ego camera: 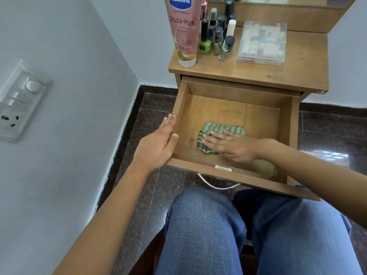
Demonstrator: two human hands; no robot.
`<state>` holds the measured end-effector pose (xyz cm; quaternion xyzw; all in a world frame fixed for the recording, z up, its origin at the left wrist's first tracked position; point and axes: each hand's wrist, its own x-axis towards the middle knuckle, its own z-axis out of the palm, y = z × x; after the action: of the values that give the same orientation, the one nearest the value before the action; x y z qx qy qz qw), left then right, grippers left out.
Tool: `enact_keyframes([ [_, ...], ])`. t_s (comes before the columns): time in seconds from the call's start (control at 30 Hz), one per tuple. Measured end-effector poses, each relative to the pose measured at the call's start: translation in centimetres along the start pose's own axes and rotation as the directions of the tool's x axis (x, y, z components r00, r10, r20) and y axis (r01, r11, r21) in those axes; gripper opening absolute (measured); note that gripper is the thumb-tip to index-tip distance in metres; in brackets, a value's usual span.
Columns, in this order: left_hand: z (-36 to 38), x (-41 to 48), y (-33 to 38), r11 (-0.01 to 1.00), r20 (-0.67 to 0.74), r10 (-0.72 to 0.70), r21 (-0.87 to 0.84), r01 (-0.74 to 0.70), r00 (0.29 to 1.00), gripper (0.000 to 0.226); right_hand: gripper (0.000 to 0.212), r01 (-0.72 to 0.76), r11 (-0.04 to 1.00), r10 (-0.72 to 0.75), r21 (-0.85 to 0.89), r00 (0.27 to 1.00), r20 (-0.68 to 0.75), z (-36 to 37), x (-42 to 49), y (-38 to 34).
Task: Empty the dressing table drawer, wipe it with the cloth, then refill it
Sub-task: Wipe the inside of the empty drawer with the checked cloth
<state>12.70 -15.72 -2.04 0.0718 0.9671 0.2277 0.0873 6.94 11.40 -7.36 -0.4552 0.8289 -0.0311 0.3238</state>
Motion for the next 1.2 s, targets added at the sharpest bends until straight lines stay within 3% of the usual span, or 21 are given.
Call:
enact_keyframes([
  [0.23,0.2,0.0,0.0,1.000,-0.004,0.001,-0.013,-0.001,1.000,0.057,0.060,0.127,0.992,-0.127,-0.021,0.992,-0.012,-2.7,5.3,-3.3],
  [0.6,-0.1,0.0,0.2,1.000,0.006,-0.002,-0.027,0.003,1.000,0.060,0.062,0.007,0.998,-0.006,0.064,1.000,-0.011,-1.0,-0.1,1.7],
  [0.87,0.3,0.1,0.4,1.000,-0.025,-0.007,0.021,0.007,1.000,0.063,0.066,0.142,0.990,-0.142,0.008,0.985,0.097,-0.8,1.8,-1.5],
  [1.03,0.5,0.2,0.4,0.999,-0.014,0.009,0.050,-0.009,1.000,0.062,0.064,0.136,0.989,-0.132,-0.060,0.989,0.069,-2.6,5.5,-4.2],
  [1.2,0.3,0.0,0.2,1.000,-0.049,0.001,0.030,0.000,0.999,0.060,0.064,0.164,0.986,-0.163,-0.015,0.985,0.061,-2.8,4.9,-4.0],
])
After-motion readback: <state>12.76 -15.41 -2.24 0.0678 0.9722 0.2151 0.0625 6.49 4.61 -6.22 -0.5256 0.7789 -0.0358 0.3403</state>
